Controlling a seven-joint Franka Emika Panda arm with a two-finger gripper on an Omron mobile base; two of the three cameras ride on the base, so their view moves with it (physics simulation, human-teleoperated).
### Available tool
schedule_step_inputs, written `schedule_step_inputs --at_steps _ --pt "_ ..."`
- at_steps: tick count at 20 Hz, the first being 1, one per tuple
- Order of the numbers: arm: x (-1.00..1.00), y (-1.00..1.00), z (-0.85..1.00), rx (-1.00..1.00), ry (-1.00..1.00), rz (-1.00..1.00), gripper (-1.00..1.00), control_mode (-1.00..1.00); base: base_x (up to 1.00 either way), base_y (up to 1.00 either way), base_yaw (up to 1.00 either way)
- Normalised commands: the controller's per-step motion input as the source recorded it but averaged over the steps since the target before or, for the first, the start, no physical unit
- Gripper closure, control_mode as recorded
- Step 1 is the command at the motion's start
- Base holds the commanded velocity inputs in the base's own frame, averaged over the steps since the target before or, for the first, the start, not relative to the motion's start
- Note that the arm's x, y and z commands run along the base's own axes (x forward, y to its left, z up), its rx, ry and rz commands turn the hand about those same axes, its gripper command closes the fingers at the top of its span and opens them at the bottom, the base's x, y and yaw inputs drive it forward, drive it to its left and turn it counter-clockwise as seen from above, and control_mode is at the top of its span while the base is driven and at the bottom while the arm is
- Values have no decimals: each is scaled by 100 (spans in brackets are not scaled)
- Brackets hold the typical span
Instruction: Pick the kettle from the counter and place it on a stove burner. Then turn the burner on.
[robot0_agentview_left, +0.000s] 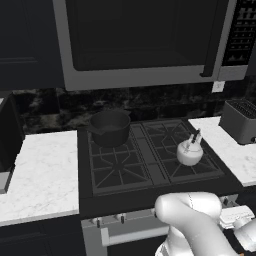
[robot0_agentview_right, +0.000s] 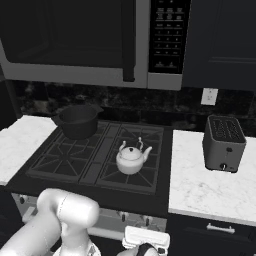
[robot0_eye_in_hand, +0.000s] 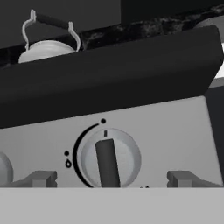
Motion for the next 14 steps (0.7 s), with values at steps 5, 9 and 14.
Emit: schedule_step_inputs --at_steps 5,9,14 --pt "6 0 -10 0 -6 0 -100 -100 0 0 0" --pt "0 -3 0 0 -12 0 -100 -100 0 0 0" --pt "0 -5 16 0 -7 0 -100 -100 0 0 0"
